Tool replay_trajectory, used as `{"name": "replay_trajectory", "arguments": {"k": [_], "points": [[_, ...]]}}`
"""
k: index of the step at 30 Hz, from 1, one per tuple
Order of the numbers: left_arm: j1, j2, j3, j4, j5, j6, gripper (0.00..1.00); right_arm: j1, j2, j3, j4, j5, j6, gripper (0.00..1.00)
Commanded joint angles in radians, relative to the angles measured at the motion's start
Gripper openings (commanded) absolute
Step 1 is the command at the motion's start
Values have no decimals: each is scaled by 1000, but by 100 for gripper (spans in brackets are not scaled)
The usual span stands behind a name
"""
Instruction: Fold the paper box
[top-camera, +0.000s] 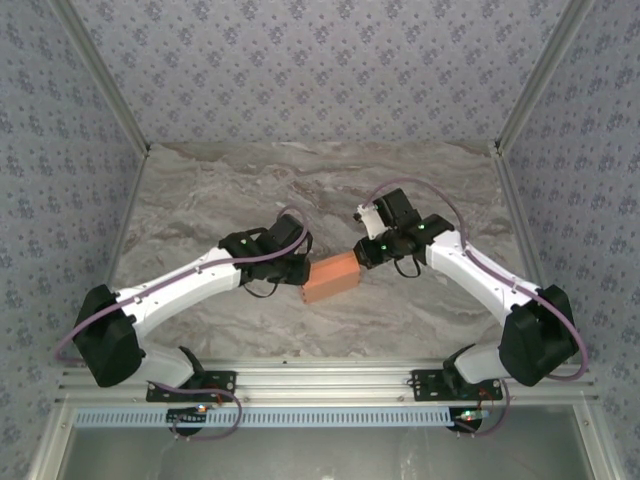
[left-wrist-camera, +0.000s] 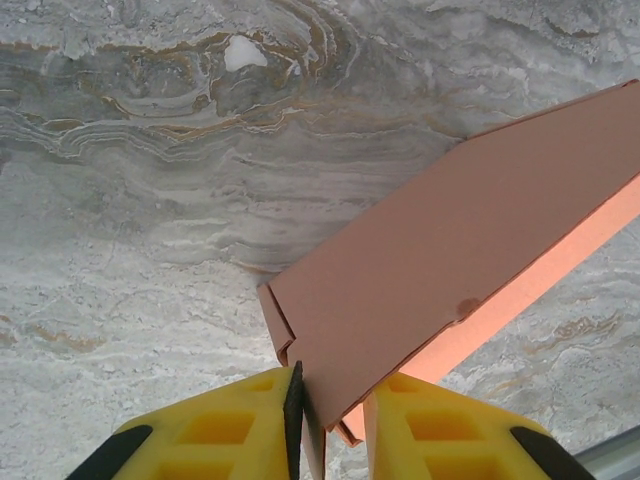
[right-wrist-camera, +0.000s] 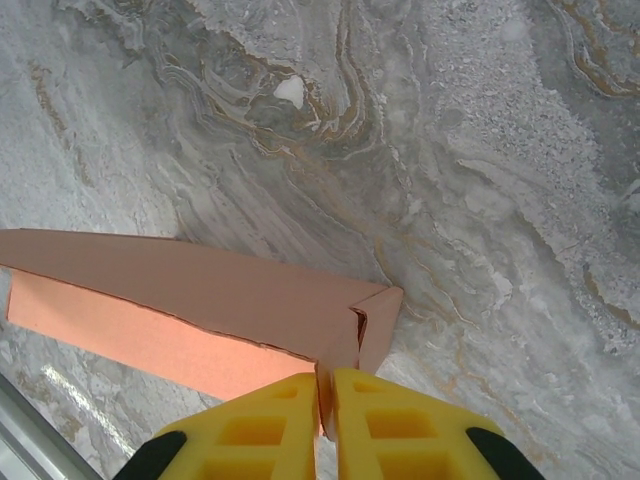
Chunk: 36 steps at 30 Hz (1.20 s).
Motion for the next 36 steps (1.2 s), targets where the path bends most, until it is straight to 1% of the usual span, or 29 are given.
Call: {"name": "replay_trajectory", "arguments": {"k": [1, 6, 8, 14, 17, 22, 25, 27, 29, 34, 36], "points": [[-2, 11, 36, -57, -39, -7, 23, 26, -31, 21, -2, 78, 81, 11], [7, 9, 41, -73, -39, -20, 24, 62, -68, -1, 3, 174, 153, 10], [9, -1, 35, -74, -39, -24, 24, 83, -95, -24, 4, 236, 184, 8], [15, -22, 16, -90, -30, -28, 27, 138, -186, -119, 89, 378, 317, 6], [29, -28, 14, -98, -49, -10, 27, 149, -206, -142, 101, 394, 333, 6], [81, -52, 38, -107, -55, 40, 27, 155, -194, -139, 73, 410, 337, 7], [92, -83, 35, -59, -14, 67, 30, 157, -191, -145, 70, 418, 359, 7], [92, -89, 14, 5, 62, 107, 33, 158, -191, -148, 69, 427, 371, 7], [93, -81, 4, 54, 102, 128, 33, 159, -191, -149, 66, 436, 384, 7], [94, -35, 18, 65, 102, 155, 33, 159, -186, -147, 53, 449, 419, 7], [94, -11, 29, 72, 120, 166, 33, 160, -182, -143, 47, 458, 439, 7]]}}
